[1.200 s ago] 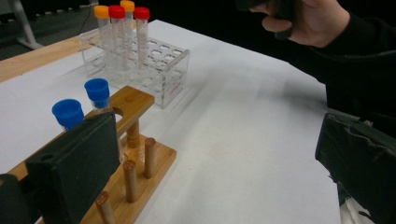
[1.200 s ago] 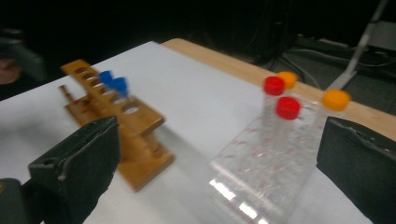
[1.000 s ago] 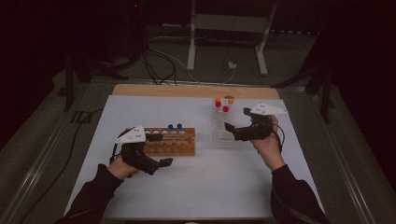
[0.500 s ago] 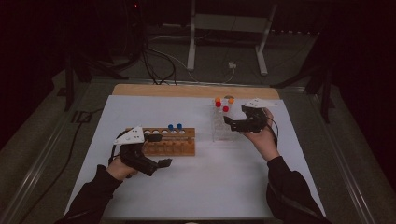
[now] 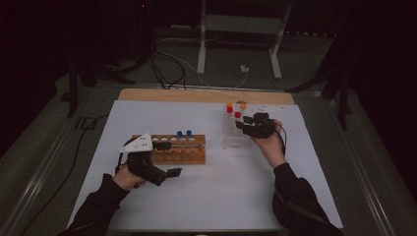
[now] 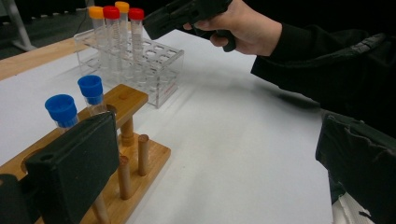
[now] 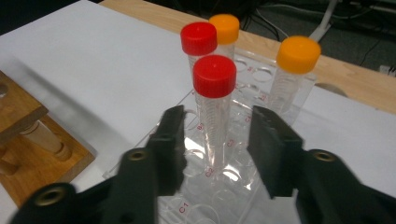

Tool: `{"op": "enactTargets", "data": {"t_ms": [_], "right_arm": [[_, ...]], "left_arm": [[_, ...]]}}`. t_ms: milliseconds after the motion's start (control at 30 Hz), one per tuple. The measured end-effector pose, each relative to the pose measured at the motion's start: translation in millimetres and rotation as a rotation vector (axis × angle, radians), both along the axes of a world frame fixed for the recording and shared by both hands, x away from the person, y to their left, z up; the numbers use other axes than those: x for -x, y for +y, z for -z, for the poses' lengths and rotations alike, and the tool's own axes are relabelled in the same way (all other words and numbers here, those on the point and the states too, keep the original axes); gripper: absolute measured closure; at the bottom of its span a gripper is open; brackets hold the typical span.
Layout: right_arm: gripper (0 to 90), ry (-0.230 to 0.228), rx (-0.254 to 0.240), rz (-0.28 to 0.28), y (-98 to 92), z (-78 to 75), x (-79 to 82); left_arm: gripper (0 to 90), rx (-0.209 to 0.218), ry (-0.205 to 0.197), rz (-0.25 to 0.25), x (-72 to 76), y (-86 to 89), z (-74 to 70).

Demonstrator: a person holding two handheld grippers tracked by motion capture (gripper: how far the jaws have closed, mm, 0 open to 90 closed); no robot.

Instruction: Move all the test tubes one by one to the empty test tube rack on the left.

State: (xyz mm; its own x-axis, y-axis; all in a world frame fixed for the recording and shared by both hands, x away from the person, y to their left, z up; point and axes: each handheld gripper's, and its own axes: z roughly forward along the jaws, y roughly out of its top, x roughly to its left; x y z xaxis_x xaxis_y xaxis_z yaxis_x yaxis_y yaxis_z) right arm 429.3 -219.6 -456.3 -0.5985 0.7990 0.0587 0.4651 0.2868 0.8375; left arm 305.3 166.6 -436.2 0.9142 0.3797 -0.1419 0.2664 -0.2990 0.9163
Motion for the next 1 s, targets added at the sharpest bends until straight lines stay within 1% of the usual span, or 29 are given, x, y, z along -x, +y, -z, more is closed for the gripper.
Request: {"op": "enactTargets", "data": {"t_ms": [67, 167, 233, 267, 433, 500, 567, 600, 700, 833, 1000], "right_arm": [[60.5, 0.008, -0.011, 0.002, 1.5, 1.8, -1.9], [64.6, 0.014, -0.007, 0.001, 4.4, 4.3, -4.8], [67.1, 0.032, -0.023, 0.003, 5.9, 6.1, -7.2], [68.1, 0.032, -0.027, 0.005, 7.0, 6.9, -7.8], [69.8, 0.033, 0.012, 0.012, 12.6, 11.6, -9.8], [73.3, 0.029, 0.008, 0.021, 11.9, 12.8, -10.5], [73.9, 0.034, 0.003, 0.025, 11.0, 13.0, -11.1], [74.3, 0.031, 0.009, 0.026, 11.0, 12.8, -10.8], [75.3, 0.009, 0.036, 0.032, 12.9, 10.7, -8.9], [75.4, -0.012, 0.004, 0.037, 10.2, 2.1, -6.8], [75.5, -0.039, 0.004, 0.03, 7.7, -10.6, -3.3]], "left_arm": [[0.6, -0.001, 0.0, -0.001, 0.1, -0.3, 0.1], [0.6, 0.002, 0.004, 0.002, -0.3, -0.4, 1.0], [0.6, 0.007, 0.008, 0.0, -0.9, 0.5, 1.9], [0.6, 0.007, 0.01, 0.001, -1.2, 0.8, 2.1], [0.6, 0.009, 0.004, 0.0, -0.8, 1.0, 1.0], [0.6, 0.009, 0.003, -0.001, -0.6, 1.2, 1.0], [0.6, 0.007, 0.004, 0.001, -1.1, 1.5, 1.5], [0.6, 0.003, 0.002, -0.001, -1.3, 1.4, 1.7], [0.6, 0.0, 0.003, -0.001, -1.0, 0.5, 1.8], [0.6, 0.001, 0.004, 0.006, -1.0, 0.5, 1.2], [0.6, -0.001, 0.005, 0.003, -1.6, 0.5, 1.9]]}}
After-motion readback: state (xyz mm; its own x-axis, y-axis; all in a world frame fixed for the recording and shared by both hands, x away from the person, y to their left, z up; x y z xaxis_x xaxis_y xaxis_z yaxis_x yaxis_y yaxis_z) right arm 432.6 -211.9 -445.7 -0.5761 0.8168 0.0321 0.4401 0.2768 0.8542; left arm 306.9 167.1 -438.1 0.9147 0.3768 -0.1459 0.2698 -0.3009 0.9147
